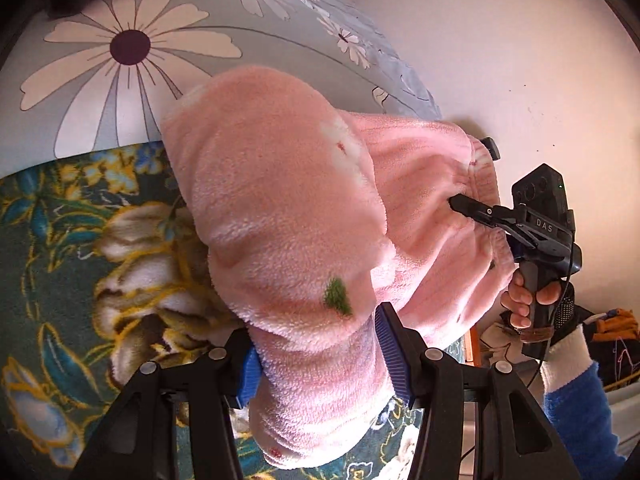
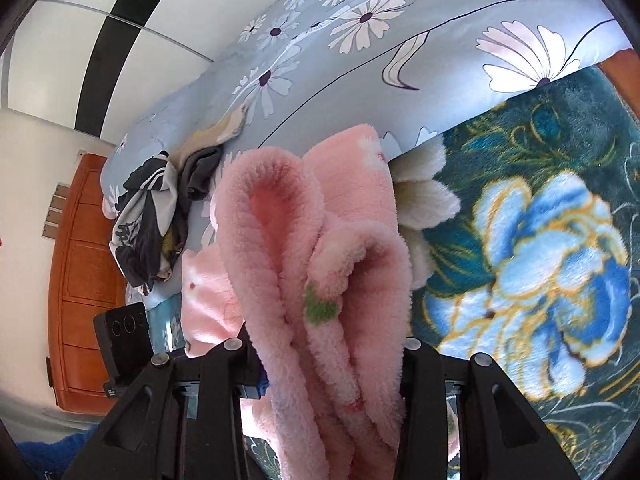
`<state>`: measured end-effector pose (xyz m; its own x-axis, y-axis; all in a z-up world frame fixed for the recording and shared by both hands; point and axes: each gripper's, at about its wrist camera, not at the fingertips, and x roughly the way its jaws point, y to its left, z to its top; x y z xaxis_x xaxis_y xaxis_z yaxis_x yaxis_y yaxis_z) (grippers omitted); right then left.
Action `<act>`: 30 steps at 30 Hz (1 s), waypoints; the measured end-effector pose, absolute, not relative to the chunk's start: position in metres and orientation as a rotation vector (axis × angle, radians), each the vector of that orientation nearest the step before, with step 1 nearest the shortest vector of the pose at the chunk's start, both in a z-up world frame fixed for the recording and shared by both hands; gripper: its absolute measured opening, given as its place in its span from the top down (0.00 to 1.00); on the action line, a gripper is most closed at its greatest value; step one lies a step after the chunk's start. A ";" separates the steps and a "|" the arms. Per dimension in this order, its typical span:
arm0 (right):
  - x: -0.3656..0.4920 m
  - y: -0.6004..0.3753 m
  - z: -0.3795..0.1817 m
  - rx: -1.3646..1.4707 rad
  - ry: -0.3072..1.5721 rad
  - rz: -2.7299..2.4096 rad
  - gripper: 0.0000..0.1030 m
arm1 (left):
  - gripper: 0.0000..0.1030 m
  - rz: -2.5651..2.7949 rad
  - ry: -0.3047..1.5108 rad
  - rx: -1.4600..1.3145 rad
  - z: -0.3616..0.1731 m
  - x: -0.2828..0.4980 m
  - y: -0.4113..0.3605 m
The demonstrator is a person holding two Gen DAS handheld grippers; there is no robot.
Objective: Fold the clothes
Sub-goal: 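Lift the folded fleece bundle with both grippers and carry it across the bed, then lower the fleece bundle onto the blanket and open both grippers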
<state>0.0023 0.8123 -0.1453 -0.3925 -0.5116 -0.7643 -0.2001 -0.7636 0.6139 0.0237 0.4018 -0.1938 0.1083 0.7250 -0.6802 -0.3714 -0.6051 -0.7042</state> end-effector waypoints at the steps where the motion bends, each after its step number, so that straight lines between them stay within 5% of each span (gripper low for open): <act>1: -0.002 0.817 -0.150 1.616 -0.969 -2.269 0.61 | 0.47 1.641 -0.347 -1.554 -0.198 0.023 0.404; 11: -0.015 0.835 -0.208 1.755 -1.102 -2.293 0.56 | 0.45 1.628 -0.306 -1.585 -0.212 -0.001 0.397; 24: 0.052 0.865 -0.149 1.731 -0.967 -2.647 0.48 | 0.45 1.875 -0.011 -1.376 -0.138 0.047 0.421; 30: 0.071 0.792 -0.136 1.472 -0.895 -2.656 0.48 | 0.45 1.938 0.148 -1.232 -0.130 0.081 0.475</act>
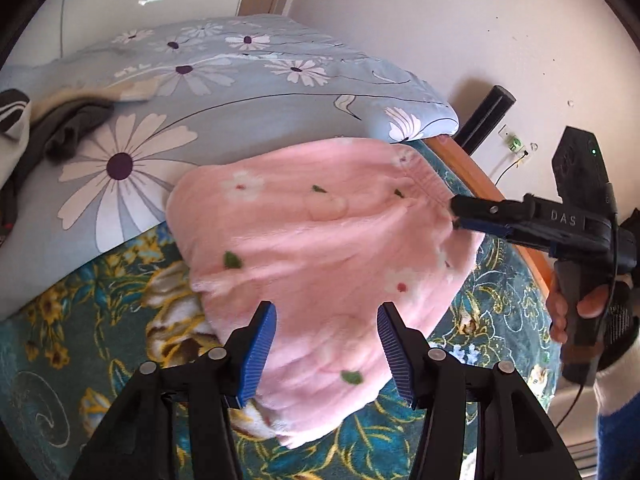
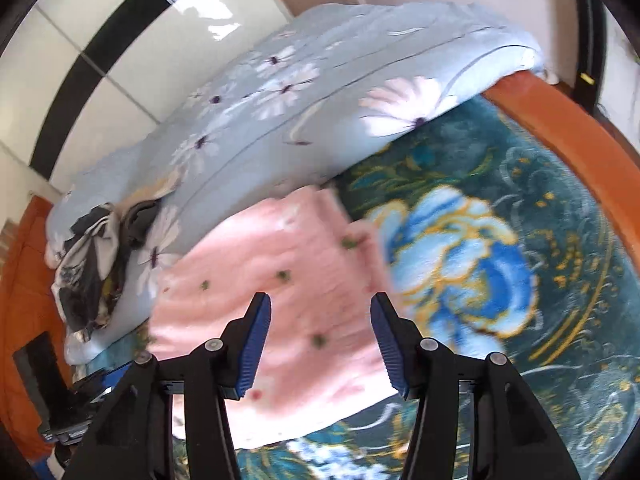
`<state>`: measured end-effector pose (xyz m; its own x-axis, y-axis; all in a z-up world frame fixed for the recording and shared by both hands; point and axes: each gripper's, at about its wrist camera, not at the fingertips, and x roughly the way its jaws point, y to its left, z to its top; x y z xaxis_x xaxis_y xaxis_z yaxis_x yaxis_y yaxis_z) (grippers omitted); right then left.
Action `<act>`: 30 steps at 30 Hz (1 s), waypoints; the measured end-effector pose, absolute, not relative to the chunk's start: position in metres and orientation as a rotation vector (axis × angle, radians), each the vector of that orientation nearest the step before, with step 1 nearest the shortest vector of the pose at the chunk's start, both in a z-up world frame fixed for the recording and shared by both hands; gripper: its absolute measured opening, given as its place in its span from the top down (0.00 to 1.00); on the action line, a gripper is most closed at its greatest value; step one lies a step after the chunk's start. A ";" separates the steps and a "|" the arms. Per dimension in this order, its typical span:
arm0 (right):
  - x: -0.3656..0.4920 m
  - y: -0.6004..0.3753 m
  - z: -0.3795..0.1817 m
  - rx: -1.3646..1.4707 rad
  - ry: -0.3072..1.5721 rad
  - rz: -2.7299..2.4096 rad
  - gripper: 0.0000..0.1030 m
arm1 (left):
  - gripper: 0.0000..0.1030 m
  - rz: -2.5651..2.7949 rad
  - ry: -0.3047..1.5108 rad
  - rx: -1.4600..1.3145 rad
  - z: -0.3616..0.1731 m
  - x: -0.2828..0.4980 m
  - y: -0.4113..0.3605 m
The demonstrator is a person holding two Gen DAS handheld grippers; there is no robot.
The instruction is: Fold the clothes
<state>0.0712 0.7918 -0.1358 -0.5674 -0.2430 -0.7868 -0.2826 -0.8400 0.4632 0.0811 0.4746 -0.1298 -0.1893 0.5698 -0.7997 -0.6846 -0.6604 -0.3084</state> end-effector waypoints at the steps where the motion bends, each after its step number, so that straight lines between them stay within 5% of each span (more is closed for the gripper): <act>1: 0.069 0.775 -0.140 -1.475 0.893 2.652 0.48 | 0.45 1.956 0.189 -1.209 -0.132 0.086 0.485; 8: 0.078 0.759 -0.169 -1.486 0.484 2.623 0.48 | 0.45 1.969 0.340 -1.183 -0.162 0.105 0.486; 15: 0.096 0.757 -0.192 -1.383 0.507 2.637 0.50 | 0.45 1.971 0.452 -1.176 -0.186 0.108 0.483; 24: 0.115 0.736 -0.190 -1.276 0.595 2.608 0.48 | 0.44 2.072 0.333 -1.140 -0.167 0.103 0.447; 30: 0.151 0.716 -0.210 -1.244 0.691 2.509 0.48 | 0.21 2.094 0.447 -1.113 -0.183 0.095 0.427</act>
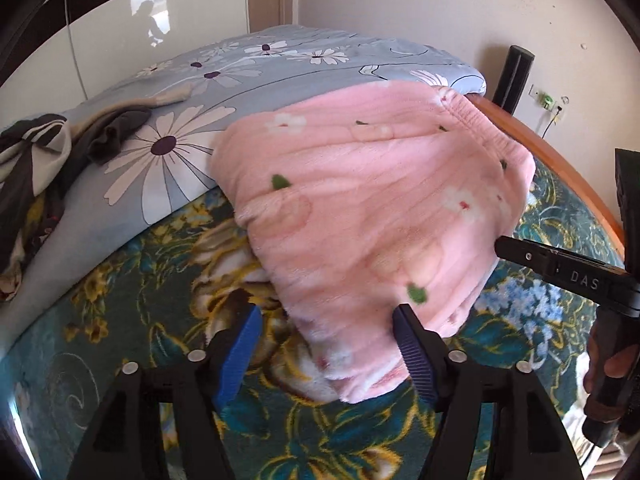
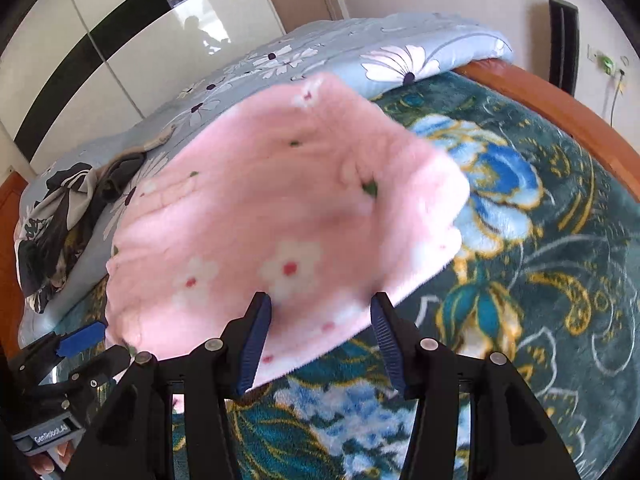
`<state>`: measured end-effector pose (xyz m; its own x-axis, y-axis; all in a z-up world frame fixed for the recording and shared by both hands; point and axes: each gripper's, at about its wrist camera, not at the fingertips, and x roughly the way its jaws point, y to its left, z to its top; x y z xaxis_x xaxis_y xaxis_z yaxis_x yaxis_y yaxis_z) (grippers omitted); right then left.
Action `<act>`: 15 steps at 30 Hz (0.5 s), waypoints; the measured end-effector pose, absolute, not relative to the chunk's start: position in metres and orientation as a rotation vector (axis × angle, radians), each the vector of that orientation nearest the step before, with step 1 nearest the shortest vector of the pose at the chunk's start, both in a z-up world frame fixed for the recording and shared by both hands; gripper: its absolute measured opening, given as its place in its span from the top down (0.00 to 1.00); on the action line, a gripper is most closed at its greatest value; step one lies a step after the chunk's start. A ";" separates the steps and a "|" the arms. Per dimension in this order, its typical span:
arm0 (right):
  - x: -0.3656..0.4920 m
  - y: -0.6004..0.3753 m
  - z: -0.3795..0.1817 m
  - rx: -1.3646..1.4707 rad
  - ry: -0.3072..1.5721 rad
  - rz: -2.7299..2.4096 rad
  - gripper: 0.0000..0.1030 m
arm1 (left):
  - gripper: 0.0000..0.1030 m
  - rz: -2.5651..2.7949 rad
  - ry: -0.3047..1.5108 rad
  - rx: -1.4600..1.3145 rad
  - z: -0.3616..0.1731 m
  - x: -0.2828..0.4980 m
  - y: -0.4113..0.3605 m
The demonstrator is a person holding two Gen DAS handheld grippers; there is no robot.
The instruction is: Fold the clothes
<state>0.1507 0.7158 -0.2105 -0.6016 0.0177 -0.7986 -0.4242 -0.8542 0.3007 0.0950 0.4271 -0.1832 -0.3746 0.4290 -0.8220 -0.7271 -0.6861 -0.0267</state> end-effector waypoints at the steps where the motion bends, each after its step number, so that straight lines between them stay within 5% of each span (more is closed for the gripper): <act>1: 0.155 0.711 -0.216 -1.256 0.688 2.494 0.48 | 0.16 2.081 0.469 -1.095 -0.184 0.092 0.426; 5: 0.165 0.694 -0.235 -1.292 0.635 2.439 0.48 | 0.02 2.049 0.515 -1.034 -0.186 0.085 0.422; 15: 0.168 0.668 -0.235 -1.192 0.520 2.393 0.39 | 0.00 2.001 0.434 -0.973 -0.223 0.103 0.399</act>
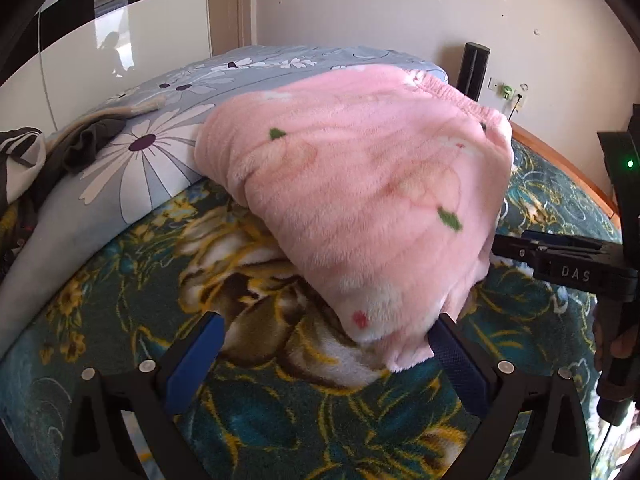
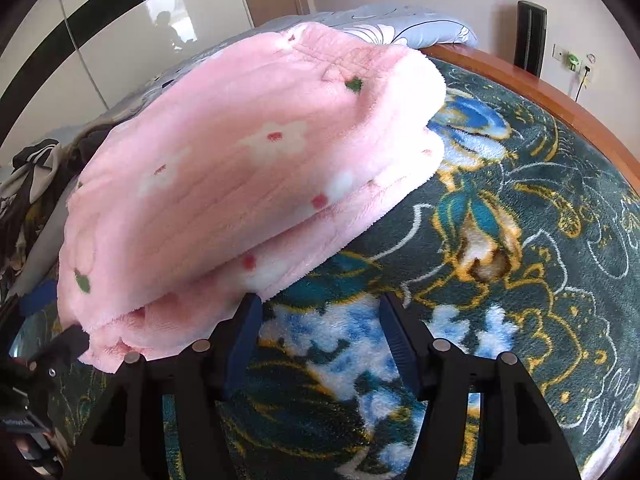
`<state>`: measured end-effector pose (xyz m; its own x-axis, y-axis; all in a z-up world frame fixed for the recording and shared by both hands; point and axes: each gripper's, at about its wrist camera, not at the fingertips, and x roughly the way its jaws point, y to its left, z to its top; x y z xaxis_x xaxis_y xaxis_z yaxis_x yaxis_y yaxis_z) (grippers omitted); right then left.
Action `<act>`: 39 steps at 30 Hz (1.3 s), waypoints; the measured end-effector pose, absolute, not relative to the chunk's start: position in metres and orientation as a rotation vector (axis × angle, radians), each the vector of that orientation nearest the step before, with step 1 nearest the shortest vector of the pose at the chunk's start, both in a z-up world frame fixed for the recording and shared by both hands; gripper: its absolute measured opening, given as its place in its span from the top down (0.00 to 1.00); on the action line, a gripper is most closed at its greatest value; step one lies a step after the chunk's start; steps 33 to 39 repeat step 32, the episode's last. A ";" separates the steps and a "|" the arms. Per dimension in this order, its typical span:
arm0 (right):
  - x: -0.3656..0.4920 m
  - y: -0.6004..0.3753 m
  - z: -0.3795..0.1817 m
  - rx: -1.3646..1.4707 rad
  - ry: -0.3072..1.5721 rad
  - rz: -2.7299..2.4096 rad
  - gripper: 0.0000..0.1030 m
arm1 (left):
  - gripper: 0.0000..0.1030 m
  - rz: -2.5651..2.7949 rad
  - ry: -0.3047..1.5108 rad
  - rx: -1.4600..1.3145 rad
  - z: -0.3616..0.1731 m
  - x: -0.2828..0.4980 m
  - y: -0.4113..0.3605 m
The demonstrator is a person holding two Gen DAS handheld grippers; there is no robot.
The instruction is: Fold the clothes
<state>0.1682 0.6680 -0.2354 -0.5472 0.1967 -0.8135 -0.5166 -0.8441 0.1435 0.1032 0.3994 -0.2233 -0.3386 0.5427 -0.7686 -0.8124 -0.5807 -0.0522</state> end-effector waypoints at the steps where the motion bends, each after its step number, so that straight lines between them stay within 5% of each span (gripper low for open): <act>1: 0.169 0.665 -0.236 -1.186 0.502 2.387 0.39 | 0.00 1.997 0.436 -0.980 -0.228 0.104 0.398; 21: 0.168 0.637 -0.250 -1.158 0.334 2.365 0.19 | 0.00 2.021 0.460 -1.050 -0.247 0.107 0.409; 39: 0.165 0.636 -0.253 -1.160 0.298 2.364 0.16 | 0.00 2.048 0.466 -1.047 -0.245 0.114 0.421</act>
